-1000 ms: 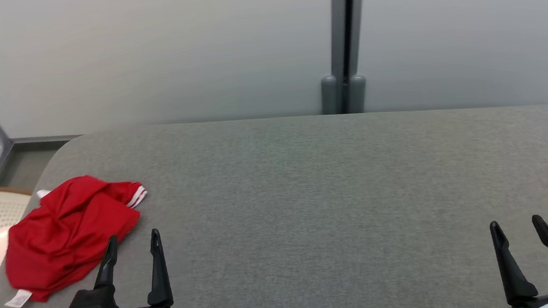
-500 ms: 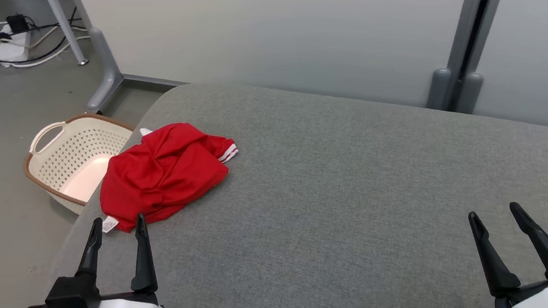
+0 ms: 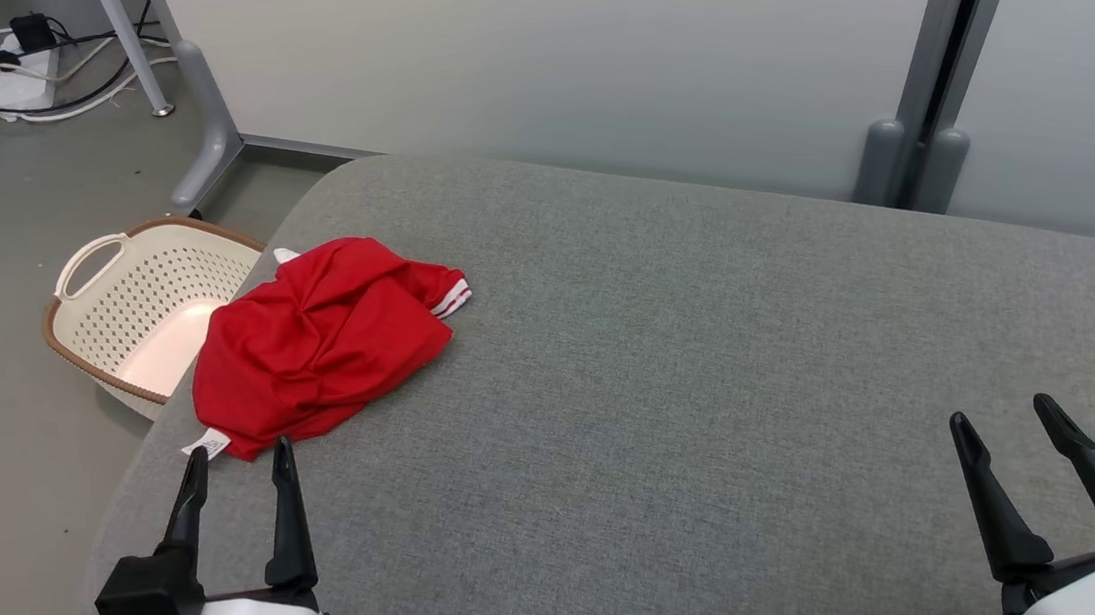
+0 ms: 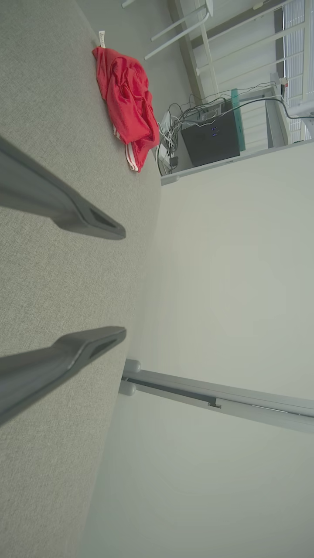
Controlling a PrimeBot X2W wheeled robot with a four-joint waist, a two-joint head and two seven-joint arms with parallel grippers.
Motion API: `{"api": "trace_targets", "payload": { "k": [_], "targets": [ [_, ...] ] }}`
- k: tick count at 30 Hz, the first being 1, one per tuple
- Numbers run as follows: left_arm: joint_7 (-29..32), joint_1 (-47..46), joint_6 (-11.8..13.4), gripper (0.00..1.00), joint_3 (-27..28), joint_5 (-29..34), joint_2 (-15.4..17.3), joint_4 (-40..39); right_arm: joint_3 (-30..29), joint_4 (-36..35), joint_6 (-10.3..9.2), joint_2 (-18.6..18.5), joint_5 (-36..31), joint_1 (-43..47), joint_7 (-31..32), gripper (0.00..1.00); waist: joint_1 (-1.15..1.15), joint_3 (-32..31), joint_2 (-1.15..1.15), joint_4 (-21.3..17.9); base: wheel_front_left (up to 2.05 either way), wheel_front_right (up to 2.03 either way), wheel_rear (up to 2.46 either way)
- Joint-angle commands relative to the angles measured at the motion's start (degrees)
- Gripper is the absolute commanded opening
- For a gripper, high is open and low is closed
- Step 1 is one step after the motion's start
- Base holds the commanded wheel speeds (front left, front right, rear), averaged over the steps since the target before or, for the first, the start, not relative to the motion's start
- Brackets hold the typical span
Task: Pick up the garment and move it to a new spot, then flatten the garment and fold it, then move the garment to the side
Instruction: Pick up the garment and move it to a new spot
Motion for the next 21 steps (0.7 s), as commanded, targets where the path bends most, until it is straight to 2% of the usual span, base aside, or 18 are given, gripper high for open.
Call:
{"api": "trace_targets", "payload": {
  "k": [1, 5, 10, 14, 21],
  "targets": [
    [-0.2, -1.5, -0.27, 1.0, 0.2, -0.31, 0.15, 0.32, 0.01, -0.42, -0.02, -0.51, 0.01, -0.56, 0.22, 1.0, 0.0, 0.4, 0.0, -0.56, 0.0, 0.0, 0.0],
    [-0.2, -4.74, -0.95, 1.0, 0.56, -0.63, -0.23, 2.3, 0.01, -2.36, -0.02, -1.61, 0.11, -1.84, 1.45, 1.0, 0.0, 3.97, 0.0, -2.35, 0.0, 0.0, 0.0],
    [-0.19, -12.81, -2.19, 1.0, 2.24, -1.86, -1.09, 8.86, -0.22, -5.16, -0.02, -4.46, 0.57, -4.84, 3.34, 1.0, 0.0, 10.97, 0.0, -5.83, 0.0, 0.0, 0.0],
    [-0.19, -20.52, -3.7, 1.0, 4.23, -2.81, -0.48, 17.26, 0.09, -6.66, -0.01, -6.67, 1.39, -7.82, 4.12, 1.0, 0.0, 16.74, 0.0, -9.15, 0.0, 0.0, 0.0],
    [1.12, -33.46, -6.52, 1.0, 5.74, -4.91, 0.81, 38.19, 0.47, -6.59, -0.01, -8.7, 2.79, -11.69, 3.38, 1.0, 0.0, 23.67, 0.0, -12.9, 0.0, 0.0, 0.0]
  ]
}}
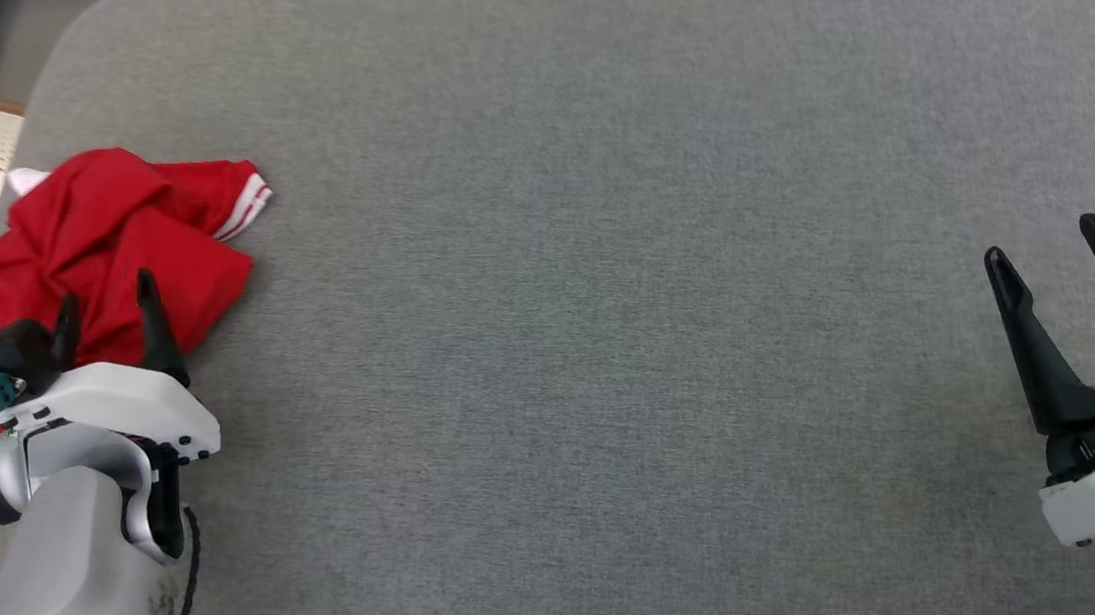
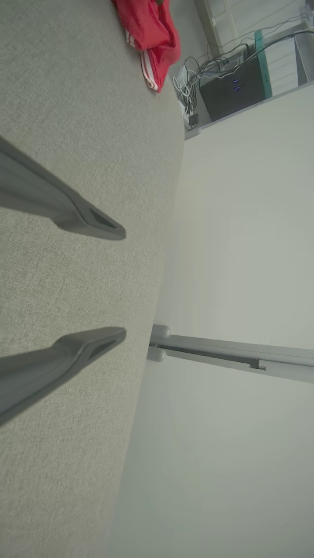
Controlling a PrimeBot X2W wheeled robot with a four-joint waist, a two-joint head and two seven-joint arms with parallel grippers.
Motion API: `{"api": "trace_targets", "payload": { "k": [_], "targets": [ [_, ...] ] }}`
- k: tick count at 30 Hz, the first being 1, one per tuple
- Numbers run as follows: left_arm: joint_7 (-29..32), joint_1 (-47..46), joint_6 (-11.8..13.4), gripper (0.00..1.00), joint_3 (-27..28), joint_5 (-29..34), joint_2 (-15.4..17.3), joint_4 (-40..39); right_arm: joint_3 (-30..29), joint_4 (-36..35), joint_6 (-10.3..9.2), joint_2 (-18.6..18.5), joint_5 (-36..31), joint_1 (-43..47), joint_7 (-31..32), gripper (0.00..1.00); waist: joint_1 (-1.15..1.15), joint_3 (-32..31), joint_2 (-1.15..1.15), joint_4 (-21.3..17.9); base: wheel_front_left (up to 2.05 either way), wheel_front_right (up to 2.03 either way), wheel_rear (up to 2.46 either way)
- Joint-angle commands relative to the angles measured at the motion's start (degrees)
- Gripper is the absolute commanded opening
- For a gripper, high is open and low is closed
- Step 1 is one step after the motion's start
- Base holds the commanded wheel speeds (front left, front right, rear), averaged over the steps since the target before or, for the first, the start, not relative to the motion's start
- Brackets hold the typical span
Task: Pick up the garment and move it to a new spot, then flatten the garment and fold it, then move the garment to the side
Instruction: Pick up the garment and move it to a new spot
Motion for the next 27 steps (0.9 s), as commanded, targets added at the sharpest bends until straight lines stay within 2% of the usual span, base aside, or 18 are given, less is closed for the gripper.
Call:
{"api": "trace_targets", "payload": {
  "k": [1, 6, 8, 13, 19, 24, 27],
  "targets": [
    [0.33, -2.6, -0.62, 1.0, 0.11, -0.22, 0.72, 3.04, 0.09, 0.28, 0.0, -0.51, 0.42, -1.21, -0.57, 1.0, 0.0, 4.27, 0.0, -3.73, 0.0, 0.0, 0.0],
    [3.34, -6.9, -3.64, 1.0, 0.6, -2.37, 1.44, 14.37, 0.71, 1.72, 0.0, -0.89, 1.01, -2.79, -1.68, 1.0, 0.0, 5.62, 0.0, -5.34, 0.0, 0.0, 0.0],
    [3.12, -7.58, -4.25, 0.0, 0.62, -2.37, 1.89, 17.25, 1.03, 2.53, 0.0, -0.74, 1.16, -3.11, -2.15, 1.0, 0.0, 5.43, 0.0, -5.89, 0.0, 0.0, 0.0],
    [-0.09, -8.05, -3.62, 0.0, 2.25, -3.58, 3.36, 19.78, 0.76, 4.63, 0.0, 0.08, 1.62, -3.81, -4.12, 1.0, 0.0, 4.08, 0.0, -6.43, 0.0, 0.0, 0.0],
    [-1.53, -6.66, -2.83, 0.0, 4.17, -2.87, 5.34, 14.42, 0.8, 6.78, 0.0, 0.89, 1.3, -3.73, -6.27, 1.0, 0.0, 1.03, 0.0, -6.65, 0.0, 0.0, 0.0],
    [-1.53, 0.49, -0.75, 0.0, 7.02, 0.44, 5.86, 0.85, 1.57, 9.28, 0.0, 2.27, 1.32, -2.66, -7.88, 1.0, 0.0, -3.81, 0.0, -7.22, 0.0, 0.0, 0.0],
    [-1.54, 5.14, 0.0, 0.0, 7.6, 2.65, 4.93, -6.57, 2.12, 10.55, 0.0, 2.99, 2.07, -1.76, -8.46, 1.0, 0.0, -6.67, 0.0, -7.66, 0.0, 0.0, 0.0]
  ]
}}
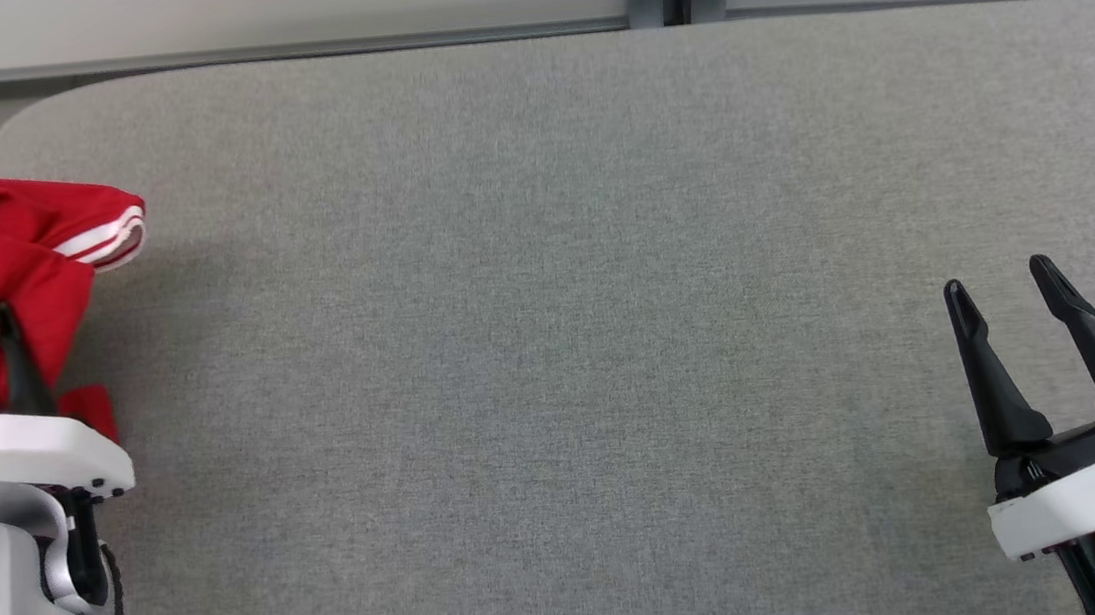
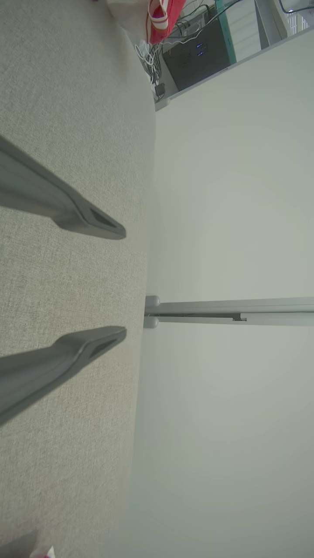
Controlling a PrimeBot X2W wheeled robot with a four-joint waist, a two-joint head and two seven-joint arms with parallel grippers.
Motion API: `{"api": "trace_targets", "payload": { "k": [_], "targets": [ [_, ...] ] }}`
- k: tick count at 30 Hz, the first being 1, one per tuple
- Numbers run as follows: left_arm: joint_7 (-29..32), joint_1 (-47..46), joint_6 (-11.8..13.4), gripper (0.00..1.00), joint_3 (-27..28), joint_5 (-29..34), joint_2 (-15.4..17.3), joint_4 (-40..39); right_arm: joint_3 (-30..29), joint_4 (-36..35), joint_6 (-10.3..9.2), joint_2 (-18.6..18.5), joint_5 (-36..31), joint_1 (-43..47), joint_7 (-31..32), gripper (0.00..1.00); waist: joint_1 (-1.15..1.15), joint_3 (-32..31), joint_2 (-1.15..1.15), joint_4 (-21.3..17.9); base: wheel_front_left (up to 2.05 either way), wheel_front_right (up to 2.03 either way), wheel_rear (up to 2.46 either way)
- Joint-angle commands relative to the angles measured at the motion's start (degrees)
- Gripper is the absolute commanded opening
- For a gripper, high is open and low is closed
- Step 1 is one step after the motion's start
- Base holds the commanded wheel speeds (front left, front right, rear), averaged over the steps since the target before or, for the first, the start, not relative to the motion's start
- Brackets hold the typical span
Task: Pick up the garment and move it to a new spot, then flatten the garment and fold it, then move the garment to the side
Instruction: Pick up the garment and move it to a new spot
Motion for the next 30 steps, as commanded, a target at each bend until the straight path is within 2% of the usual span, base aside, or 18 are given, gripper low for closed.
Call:
{"api": "trace_targets", "payload": {
  "k": [1, 7, 14, 18, 23, 30],
  "targets": [
    [-0.23, 0.54, -0.18, 0.0, -0.08, 0.07, -0.5, -1.38, -0.28, 0.36, -0.01, -0.33, -0.03, 0.5, -0.5, 1.0, 0.0, -2.72, 0.0, -0.54, 0.0, 0.0, 0.0],
    [0.21, 8.42, 0.87, 0.0, -2.24, 2.99, -2.09, -13.72, 1.2, 2.17, 0.0, 1.17, 0.01, 2.83, -0.78, 1.0, 0.0, -8.22, 0.0, -2.74, 0.0, 0.0, 0.0],
    [5.78, 20.58, 3.5, 0.0, -5.79, 4.46, -4.44, -29.29, 2.62, 3.07, 0.0, 2.37, -0.18, 6.04, 0.06, 1.0, 0.0, -13.66, 0.0, -7.67, 0.0, 0.0, 0.0],
    [8.69, 25.87, 4.34, 0.0, -7.97, 4.72, -5.82, -36.22, 2.61, 2.36, 0.0, 2.41, -0.26, 7.48, 0.74, 1.0, 0.0, -14.52, 0.0, -10.7, 0.0, 0.0, 0.0],
    [11.2, 26.11, 2.67, 0.0, -12.99, 5.61, -7.59, -38.72, 2.78, 1.22, 0.0, 2.61, 0.24, 7.55, 1.68, 1.0, 0.0, -13.38, 0.0, -15.53, 0.0, 0.0, 0.0],
    [11.19, 17.26, -0.37, 0.0, -20.14, 6.88, -10.88, -33.2, 3.58, 0.57, 0.0, 2.12, 1.27, 4.67, 1.14, 1.0, 0.0, -7.88, 0.0, -22.32, 0.0, 0.0, 0.0]
  ]
}}
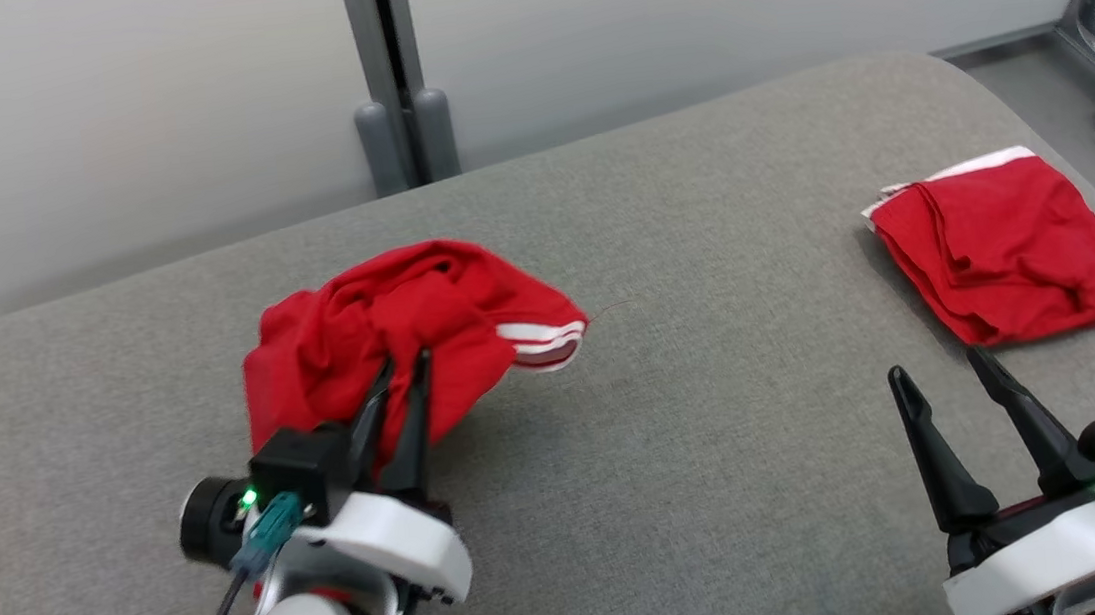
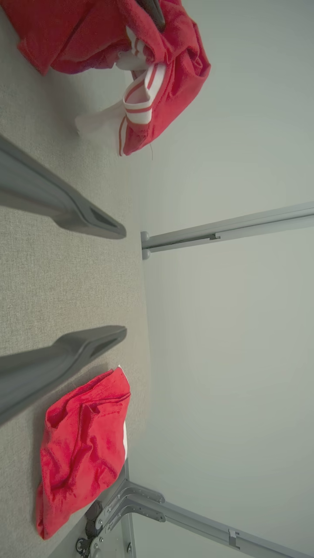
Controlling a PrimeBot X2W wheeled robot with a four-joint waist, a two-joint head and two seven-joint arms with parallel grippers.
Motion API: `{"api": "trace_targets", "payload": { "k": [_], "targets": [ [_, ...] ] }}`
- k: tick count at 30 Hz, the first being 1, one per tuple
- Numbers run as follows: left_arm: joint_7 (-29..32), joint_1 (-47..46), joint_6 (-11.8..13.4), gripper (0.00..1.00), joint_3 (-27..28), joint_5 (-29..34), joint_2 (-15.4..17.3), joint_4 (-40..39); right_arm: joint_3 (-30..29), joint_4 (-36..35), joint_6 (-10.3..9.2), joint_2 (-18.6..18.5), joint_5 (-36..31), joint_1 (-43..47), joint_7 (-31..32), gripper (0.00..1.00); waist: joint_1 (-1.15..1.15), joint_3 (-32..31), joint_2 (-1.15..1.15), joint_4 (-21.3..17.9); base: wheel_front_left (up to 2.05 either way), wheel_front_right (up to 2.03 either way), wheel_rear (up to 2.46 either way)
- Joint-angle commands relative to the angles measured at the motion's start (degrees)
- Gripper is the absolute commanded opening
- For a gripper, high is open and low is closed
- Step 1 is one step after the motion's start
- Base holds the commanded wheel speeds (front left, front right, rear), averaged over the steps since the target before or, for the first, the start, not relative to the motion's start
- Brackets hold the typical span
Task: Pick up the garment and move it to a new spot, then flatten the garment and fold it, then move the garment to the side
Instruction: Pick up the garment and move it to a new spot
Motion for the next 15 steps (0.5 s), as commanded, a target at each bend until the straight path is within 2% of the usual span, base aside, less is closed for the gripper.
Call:
{"api": "trace_targets", "payload": {
  "k": [1, 4, 5, 10, 12, 13, 14, 15],
  "targets": [
    [-0.33, -4.21, -0.97, 0.0, -2.04, 0.92, -0.54, 2.6, -0.08, -0.04, 0.0, -0.24, 0.65, -1.67, -0.64, 1.0, 0.0, 4.75, 0.0, -4.36, 0.0, 0.0, 0.0],
    [-0.56, -8.92, -2.0, 0.0, -4.91, 1.74, -1.36, 7.66, 0.89, 0.71, 0.0, -0.08, 1.48, -3.1, -1.69, 1.0, 0.0, 8.11, 0.0, -7.26, 0.0, 0.0, 0.0],
    [-0.56, -8.92, -2.0, 0.0, -4.91, 1.74, -1.36, 7.66, 0.89, 0.71, 0.0, -0.08, 1.48, -3.1, -1.69, 1.0, 0.0, 8.11, 0.0, -7.26, 0.0, 0.0, 0.0],
    [-0.53, -13.93, -3.79, 0.0, -10.12, 1.87, -2.08, 17.98, 1.71, 2.85, 0.0, 0.53, 2.8, -5.3, -3.92, 1.0, 0.0, 12.22, 0.0, -10.0, 0.0, 0.0, 0.0],
    [-2.21, -15.1, -3.62, 0.0, -11.36, 1.27, -2.31, 21.05, 2.11, 3.81, 0.0, 0.65, 3.23, -5.91, -4.82, 1.0, 0.0, 12.91, 0.0, -10.6, 0.0, 0.0, 0.0],
    [-2.71, -15.15, -3.6, 0.6, -12.0, 0.66, -2.36, 22.64, 2.24, 4.37, 0.0, 0.69, 3.27, -6.32, -5.2, 1.0, 0.0, 13.14, 0.0, -10.71, 0.0, 0.0, 0.0],
    [-3.6, -15.38, -3.61, 1.0, -12.59, 0.31, -2.41, 23.55, 2.28, 4.77, 0.0, 0.84, 3.4, -6.57, -5.52, 1.0, 0.0, 13.22, 0.0, -10.74, 0.0, 0.0, 0.0],
    [-4.73, -15.61, -3.66, 1.0, -13.26, -0.47, -2.44, 24.16, 2.29, 5.14, 0.0, 0.87, 3.53, -6.7, -5.87, 1.0, 0.0, 13.13, 0.0, -10.66, 0.0, 0.0, 0.0]
  ]
}}
